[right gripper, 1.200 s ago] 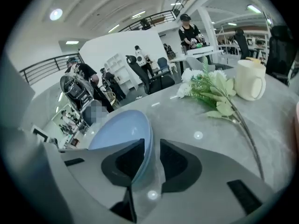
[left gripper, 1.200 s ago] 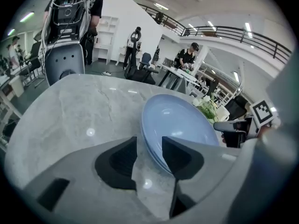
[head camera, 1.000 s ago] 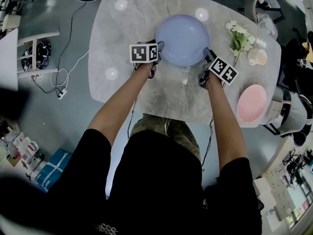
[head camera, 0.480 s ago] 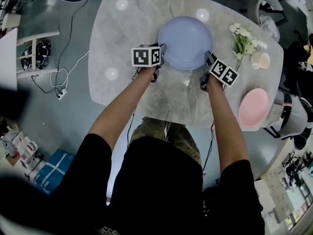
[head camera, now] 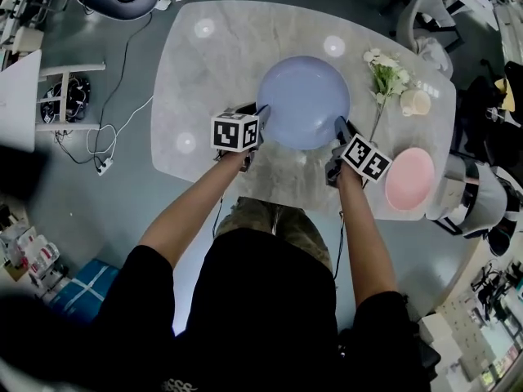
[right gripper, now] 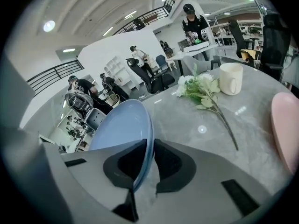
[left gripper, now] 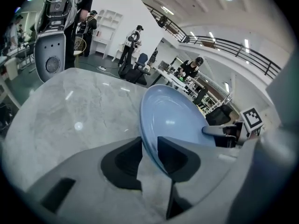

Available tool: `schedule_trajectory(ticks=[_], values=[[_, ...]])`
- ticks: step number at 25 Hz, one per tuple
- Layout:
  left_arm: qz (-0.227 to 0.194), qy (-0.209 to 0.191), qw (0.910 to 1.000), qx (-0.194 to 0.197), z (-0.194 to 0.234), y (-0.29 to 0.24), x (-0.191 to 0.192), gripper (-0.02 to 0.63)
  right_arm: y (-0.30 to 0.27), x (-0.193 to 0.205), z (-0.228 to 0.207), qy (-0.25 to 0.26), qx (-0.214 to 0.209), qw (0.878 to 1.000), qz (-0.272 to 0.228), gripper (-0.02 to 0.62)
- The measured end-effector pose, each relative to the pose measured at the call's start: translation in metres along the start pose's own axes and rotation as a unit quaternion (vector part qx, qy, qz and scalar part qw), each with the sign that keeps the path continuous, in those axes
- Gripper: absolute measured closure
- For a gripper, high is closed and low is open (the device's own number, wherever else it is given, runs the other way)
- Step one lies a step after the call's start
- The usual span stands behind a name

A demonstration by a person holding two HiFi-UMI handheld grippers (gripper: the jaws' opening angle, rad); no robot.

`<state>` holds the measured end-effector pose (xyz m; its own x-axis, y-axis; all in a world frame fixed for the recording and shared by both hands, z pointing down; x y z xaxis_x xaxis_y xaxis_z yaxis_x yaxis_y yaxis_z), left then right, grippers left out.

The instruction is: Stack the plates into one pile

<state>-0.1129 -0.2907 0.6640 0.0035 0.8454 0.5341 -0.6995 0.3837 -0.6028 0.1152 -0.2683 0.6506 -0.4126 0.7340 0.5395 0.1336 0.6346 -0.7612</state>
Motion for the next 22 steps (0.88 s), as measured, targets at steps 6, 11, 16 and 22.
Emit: schedule_trajectory(ticks=[6,11,16,22], values=[[0.008,0.011,0.9998,-0.016,-0.053,0.054,0.056,0.495,0.086,0.038,-0.005,0.013,-0.013,1.000,-0.003,0.543],[-0.014,0.044,0.9987,-0.022,-0.089,0.096,0.098,0.515,0.147,0.088,-0.019,-0.018,-0.005,1.000,0.008,0.543],[-0.014,0.030,0.9992,-0.023,-0.114,0.113,0.119,0.517,0.182,0.104,-0.027,-0.008,0.001,1.000,0.007,0.543],[-0.016,0.023,0.9996,-0.009,-0.124,0.113,0.122,0.517,0.196,0.109,-0.035,-0.013,0.015,1.000,-0.007,0.543]])
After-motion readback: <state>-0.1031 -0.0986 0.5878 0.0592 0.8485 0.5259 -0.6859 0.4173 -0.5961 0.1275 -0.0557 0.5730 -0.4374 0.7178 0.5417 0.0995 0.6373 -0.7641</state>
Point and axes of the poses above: the fingertips, and each gripper's own axes: y backward along the fingers, z to its left, x out of its underside, the point moved 1 cm from there along y, backward along the fingers, and after that the axes turned 9 degrees about x, right-handed, at the moved point
